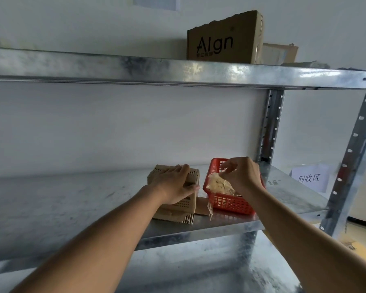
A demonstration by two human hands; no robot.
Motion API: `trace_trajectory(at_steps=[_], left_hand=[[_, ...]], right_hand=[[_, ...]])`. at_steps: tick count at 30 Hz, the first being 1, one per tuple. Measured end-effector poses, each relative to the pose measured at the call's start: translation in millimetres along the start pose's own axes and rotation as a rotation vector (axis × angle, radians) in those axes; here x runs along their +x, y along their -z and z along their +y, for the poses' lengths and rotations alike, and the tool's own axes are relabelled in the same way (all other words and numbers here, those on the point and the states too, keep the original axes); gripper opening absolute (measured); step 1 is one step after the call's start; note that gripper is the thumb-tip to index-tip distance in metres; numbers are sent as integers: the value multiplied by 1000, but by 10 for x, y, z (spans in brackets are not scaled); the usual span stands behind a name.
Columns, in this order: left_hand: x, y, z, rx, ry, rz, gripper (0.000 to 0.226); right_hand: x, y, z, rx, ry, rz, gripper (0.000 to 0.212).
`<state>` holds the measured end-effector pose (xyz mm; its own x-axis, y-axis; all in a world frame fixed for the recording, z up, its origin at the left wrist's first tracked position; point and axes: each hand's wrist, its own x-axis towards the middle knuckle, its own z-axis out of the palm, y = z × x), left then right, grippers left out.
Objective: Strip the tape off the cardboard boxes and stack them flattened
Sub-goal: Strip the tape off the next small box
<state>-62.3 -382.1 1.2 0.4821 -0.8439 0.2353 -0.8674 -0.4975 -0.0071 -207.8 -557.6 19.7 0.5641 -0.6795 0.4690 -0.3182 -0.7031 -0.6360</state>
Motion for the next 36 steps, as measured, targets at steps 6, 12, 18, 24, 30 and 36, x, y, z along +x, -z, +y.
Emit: trace_trajectory(at_steps=[6, 12, 18, 24, 30, 36], left_hand=[[21, 130, -103, -141, -12, -118, 63], [-57, 321, -299, -279, -26, -114, 47], [-302, 342, -752, -429, 160, 3, 39], [-536, 224, -1152, -694, 440, -2, 23], [-647, 256, -1245, -854, 472, 157, 30], [-692, 264, -1299, -1089, 564, 216, 44]], right_hand=[[3, -107, -156, 94, 156, 42, 10], [-78, -404, -401, -149, 274, -409, 38], [-103, -611, -540, -17, 250, -482, 42], [-176, -879, -758, 339, -33, -606, 41], [-248, -1051, -888, 378, 41, -480, 48], [-310, -1116, -896, 568, 47, -444, 46]])
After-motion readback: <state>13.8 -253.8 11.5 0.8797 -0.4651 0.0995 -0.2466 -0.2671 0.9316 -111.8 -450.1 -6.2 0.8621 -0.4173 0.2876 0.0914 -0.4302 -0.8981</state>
